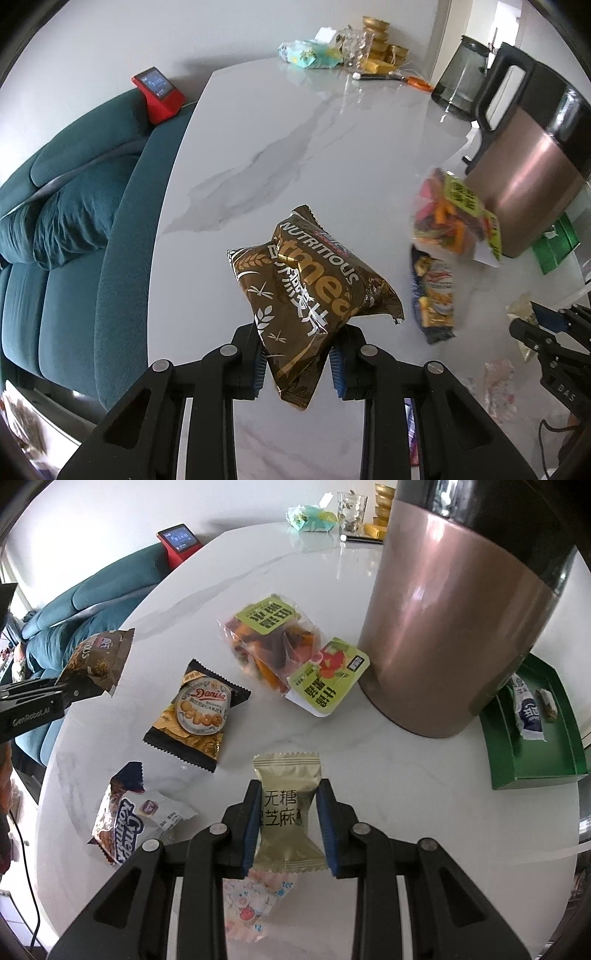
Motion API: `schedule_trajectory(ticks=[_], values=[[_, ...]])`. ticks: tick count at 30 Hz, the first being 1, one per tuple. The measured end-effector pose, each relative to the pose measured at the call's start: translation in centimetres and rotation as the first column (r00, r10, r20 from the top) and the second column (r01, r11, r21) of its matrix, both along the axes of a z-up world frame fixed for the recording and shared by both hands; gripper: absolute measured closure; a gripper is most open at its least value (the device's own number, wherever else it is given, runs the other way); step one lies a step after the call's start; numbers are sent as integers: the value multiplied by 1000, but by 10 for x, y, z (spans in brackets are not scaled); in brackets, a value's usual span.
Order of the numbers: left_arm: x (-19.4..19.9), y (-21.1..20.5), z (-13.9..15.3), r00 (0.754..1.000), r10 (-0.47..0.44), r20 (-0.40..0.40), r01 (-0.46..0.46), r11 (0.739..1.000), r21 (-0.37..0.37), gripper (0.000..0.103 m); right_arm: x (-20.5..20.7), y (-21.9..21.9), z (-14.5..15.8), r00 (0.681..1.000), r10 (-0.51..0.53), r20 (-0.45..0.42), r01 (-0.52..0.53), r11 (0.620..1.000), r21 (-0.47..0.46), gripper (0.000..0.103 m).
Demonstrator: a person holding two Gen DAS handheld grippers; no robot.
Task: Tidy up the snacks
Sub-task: 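Lift the cracker bag and sesame candy and carry them toward the green tray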
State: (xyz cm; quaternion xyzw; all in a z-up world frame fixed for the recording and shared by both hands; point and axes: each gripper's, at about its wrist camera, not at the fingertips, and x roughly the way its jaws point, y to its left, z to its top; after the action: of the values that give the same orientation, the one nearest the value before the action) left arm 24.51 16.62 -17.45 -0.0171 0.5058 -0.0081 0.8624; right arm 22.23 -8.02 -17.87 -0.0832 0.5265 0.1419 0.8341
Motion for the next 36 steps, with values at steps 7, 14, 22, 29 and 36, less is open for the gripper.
schedule_trajectory(ticks=[7, 14, 22, 29, 36], values=[[-27, -25, 17, 1000, -20, 24, 20, 1000, 1, 79, -11, -15, 19, 1000, -5, 18, 5, 1000, 31, 103], [-51, -65, 29, 999, -13, 43, 13, 1000, 4, 79, -25, -44, 30, 1000, 7, 24, -8, 998, 59, 103], [-78, -133, 42, 999, 5, 50, -5, 1000, -6, 79, -36, -103, 45, 998, 38, 41, -41, 997, 67, 103], [-84, -204, 49, 999, 9, 46, -8, 1000, -11, 79, -36, -169, 63, 996, 45, 71, -52, 995, 86, 103], [-82, -288, 55, 998, -13, 55, 14, 1000, -28, 79, -30, -245, 71, 996, 23, 87, -32, 995, 99, 103]])
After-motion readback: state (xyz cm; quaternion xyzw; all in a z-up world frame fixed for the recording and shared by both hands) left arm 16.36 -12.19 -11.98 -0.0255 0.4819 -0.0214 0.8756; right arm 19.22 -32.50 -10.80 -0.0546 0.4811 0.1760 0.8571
